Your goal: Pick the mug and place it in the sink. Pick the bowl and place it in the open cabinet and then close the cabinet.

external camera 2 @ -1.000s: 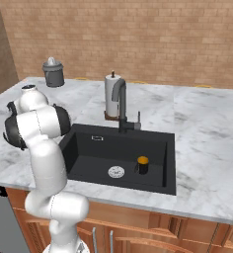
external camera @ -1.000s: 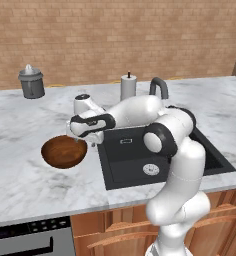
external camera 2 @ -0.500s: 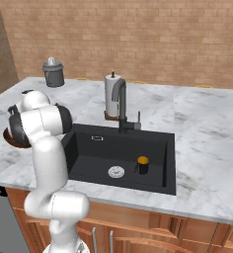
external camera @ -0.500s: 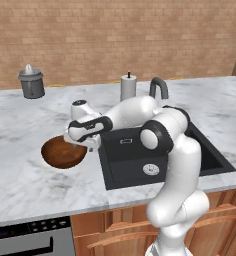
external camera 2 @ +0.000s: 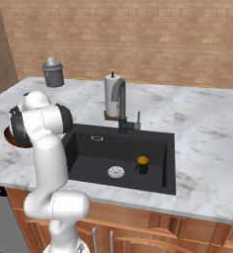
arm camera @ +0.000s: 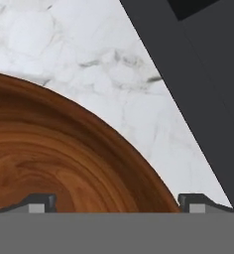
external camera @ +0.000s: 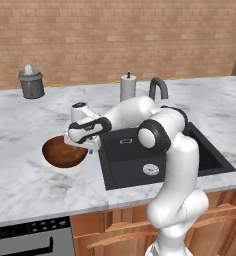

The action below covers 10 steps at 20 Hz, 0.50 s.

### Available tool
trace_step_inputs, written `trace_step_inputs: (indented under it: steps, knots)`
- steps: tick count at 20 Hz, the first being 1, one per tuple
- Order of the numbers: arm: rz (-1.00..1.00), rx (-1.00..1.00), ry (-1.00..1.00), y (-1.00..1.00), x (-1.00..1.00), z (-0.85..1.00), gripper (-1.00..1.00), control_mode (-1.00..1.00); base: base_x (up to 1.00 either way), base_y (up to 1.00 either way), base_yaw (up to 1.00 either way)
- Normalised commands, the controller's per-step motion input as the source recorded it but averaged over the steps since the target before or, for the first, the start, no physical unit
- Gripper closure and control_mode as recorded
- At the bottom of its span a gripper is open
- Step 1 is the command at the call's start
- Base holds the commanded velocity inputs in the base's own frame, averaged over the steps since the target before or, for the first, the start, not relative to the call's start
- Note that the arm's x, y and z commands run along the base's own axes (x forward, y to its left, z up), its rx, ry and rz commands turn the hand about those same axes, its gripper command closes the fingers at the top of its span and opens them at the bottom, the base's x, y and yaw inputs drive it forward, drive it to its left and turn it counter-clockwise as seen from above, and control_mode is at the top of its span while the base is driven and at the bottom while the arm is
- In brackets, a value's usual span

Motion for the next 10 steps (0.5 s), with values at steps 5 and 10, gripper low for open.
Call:
trace_step_inputs:
  steps: [5,10]
  knots:
    - [0.0,0.0,0.0,0.02,0.0,-0.01,1.0,-1.0,0.0,0.0,0.0]
    - [0.0,-0.01,-0.06,0.05,-0.03,0.1,1.0,-1.0,0.0,0.0,0.0]
